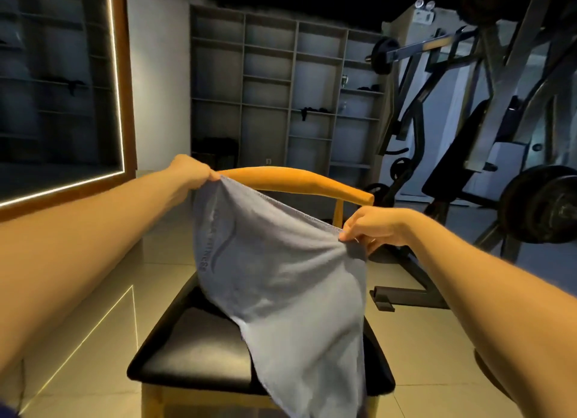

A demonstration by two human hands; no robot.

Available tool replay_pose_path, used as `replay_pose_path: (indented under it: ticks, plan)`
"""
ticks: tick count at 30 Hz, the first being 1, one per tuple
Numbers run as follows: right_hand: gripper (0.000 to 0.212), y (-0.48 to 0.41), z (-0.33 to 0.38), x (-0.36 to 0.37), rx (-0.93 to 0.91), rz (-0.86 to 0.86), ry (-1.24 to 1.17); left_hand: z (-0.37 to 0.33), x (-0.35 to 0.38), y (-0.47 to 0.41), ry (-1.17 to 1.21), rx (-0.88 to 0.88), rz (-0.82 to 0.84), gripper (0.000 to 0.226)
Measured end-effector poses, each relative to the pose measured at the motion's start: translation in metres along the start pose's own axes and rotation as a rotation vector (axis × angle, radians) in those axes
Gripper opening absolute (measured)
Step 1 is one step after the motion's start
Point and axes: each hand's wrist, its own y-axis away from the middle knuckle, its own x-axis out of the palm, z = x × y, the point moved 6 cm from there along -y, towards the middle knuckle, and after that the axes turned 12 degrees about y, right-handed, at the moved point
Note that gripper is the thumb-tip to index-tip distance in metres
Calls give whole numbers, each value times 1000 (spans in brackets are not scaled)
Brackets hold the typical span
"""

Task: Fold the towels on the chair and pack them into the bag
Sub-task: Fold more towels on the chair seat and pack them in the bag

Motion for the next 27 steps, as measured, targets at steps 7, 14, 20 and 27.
replay_pose_path:
  ticks: [7,14,20,27]
  plan:
    - [16,29,87,-74,-263,-884,-26,19,-26,-13,324,113,-280,6]
    - [12,31,64,93,-411,-502,249,69,-2,22,82,296,-133,22]
    - [21,28,-35,183,-133,-148,25,150,32,58,-203,242,40,8]
    - [17,21,-175,113,413,-594,-227,172,85,78,-226,292,182,11]
